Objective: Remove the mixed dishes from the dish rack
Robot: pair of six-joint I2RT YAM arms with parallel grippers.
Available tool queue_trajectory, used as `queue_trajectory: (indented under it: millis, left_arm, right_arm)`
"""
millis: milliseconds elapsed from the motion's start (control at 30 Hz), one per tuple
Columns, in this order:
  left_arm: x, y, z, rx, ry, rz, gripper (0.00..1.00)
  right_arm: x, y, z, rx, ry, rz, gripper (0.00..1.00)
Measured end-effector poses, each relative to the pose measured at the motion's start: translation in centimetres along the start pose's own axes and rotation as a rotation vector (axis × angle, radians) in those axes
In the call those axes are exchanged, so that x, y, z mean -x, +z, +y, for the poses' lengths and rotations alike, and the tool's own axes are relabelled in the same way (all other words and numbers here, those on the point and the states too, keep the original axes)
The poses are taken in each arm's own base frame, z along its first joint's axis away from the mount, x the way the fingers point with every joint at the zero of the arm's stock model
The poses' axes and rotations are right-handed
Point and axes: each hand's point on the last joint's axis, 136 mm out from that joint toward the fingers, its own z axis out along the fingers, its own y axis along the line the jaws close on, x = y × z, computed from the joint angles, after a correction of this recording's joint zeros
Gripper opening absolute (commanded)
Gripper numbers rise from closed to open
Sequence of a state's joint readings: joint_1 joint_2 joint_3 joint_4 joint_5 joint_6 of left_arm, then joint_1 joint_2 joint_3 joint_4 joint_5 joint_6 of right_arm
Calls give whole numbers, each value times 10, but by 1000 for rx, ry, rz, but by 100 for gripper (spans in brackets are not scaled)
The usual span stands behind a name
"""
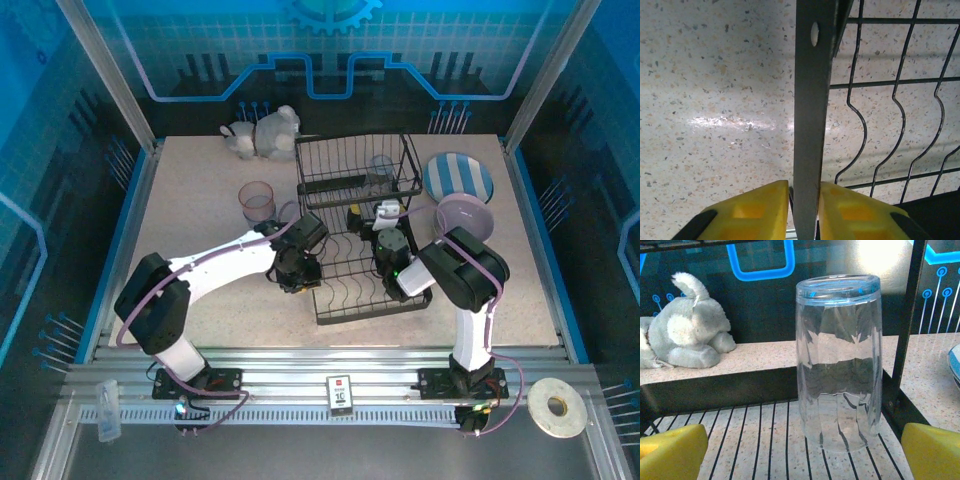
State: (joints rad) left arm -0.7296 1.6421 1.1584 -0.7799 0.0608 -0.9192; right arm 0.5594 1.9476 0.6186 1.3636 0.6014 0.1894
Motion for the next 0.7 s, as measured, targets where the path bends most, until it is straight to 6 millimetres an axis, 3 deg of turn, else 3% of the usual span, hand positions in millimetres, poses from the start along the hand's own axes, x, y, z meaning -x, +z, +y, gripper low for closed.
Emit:
queue_trajectory:
  millis: [133, 600, 700]
  left_arm:
    - [2, 4, -2, 7, -3, 6, 13]
    - [3, 22, 1, 51, -11, 33, 15]
    - [3, 25, 1, 56, -9, 36, 7]
  right_arm:
    - [1, 5, -2, -4, -4, -5, 100]
    - [7, 17, -2, -6, 4, -25, 100]
    - [7, 20, -2, -5, 8, -27, 100]
